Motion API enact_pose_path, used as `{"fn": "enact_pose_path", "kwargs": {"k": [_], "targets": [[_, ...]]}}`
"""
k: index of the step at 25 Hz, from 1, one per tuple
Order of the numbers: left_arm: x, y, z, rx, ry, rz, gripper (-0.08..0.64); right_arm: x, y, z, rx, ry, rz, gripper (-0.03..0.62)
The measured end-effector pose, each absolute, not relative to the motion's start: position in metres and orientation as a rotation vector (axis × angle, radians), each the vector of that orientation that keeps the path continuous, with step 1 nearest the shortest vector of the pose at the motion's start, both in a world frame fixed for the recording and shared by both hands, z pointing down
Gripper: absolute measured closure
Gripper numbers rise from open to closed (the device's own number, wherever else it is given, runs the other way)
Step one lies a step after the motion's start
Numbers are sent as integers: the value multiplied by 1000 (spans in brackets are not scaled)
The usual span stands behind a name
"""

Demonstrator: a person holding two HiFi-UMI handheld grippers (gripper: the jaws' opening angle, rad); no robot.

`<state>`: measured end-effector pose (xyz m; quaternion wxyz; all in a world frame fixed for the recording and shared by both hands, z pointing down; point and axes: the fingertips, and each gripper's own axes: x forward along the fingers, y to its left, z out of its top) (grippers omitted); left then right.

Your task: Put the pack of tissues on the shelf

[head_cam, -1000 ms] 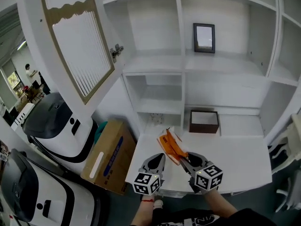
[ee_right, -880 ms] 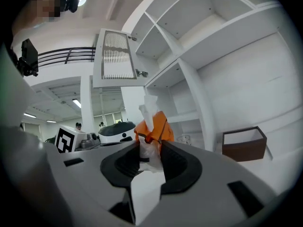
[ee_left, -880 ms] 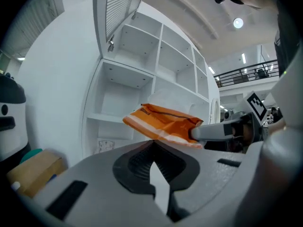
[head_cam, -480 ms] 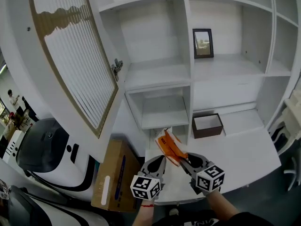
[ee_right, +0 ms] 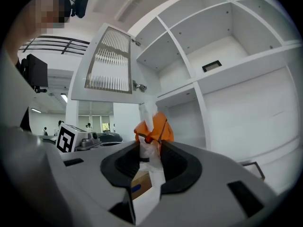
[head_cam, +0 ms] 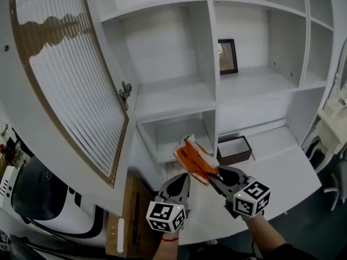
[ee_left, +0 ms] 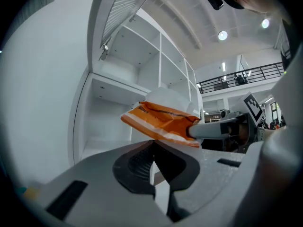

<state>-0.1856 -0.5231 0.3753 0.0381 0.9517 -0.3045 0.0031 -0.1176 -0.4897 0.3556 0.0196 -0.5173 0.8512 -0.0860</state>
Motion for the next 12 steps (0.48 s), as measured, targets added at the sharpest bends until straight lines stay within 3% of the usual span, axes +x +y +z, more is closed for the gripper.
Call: {"fn": "enact_pose_path", "kwargs": {"k": [12], "targets": [[-178, -534, 281, 3083, -947, -182, 555, -123, -502, 257, -1510, 2722, 60, 488]]}}
